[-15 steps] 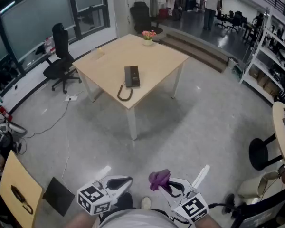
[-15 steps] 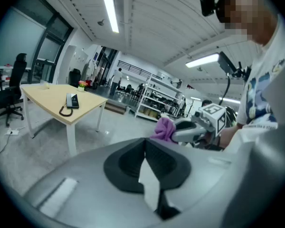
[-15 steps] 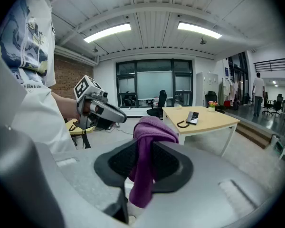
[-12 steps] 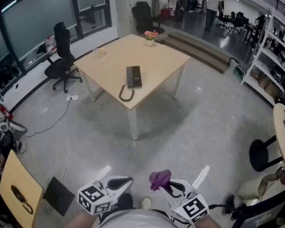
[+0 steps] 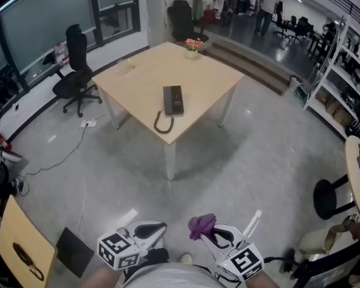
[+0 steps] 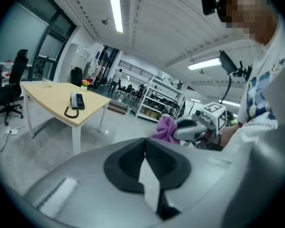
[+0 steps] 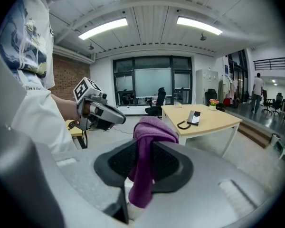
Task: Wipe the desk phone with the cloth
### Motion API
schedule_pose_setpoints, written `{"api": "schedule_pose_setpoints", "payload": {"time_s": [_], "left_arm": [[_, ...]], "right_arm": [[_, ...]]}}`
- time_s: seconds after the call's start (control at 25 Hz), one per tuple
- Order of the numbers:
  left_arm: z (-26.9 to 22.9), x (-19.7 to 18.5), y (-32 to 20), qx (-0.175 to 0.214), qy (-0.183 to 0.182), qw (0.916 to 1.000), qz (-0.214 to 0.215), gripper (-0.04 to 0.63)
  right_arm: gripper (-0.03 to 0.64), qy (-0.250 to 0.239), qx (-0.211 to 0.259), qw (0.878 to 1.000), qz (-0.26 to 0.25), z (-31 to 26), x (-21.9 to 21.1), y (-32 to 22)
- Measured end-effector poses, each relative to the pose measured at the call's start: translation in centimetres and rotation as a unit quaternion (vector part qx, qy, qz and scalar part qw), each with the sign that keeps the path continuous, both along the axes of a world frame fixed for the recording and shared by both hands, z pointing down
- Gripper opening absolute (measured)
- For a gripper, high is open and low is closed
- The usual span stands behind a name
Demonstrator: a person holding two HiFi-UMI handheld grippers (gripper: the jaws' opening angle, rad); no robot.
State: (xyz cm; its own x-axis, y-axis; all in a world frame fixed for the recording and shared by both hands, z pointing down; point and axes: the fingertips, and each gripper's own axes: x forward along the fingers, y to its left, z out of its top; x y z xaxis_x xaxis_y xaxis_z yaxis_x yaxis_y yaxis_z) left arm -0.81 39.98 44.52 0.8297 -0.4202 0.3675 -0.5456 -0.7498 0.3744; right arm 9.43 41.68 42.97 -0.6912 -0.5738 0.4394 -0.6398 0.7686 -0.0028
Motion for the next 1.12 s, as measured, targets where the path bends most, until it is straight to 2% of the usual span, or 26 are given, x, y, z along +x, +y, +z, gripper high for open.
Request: {"api": "schedule_pose_setpoints", "payload": {"time_s": [0.4,0.64,0.88,1.12], "left_arm": [[-0.2,-4.1,-6.5,0.002,0.012,0.9995,0.028,0.005],[0.3,-6.1,-9.8,-0.015,0.029,0.9994,0.008,0.031],[1.6,-5.6,-15.9,-0.02,0.024,0.9995,-0.005,0.032],[1.4,-4.3,-23.9,-0.022,0.024,0.9991,-0.026,0.048]], "right_arm": [[0.089,0.006,0.01,0.999,0.029,-0.5,-3.8,-6.7],[0.089,0.015,0.002,0.999,0.037,-0.6,-4.8,-9.9],[0.089,0.013,0.007,0.999,0.028,-0.4,-4.2,-16.0],[0.089,0.0,0.016,1.0,0.014,-0.5,-2.0,-25.2]]}}
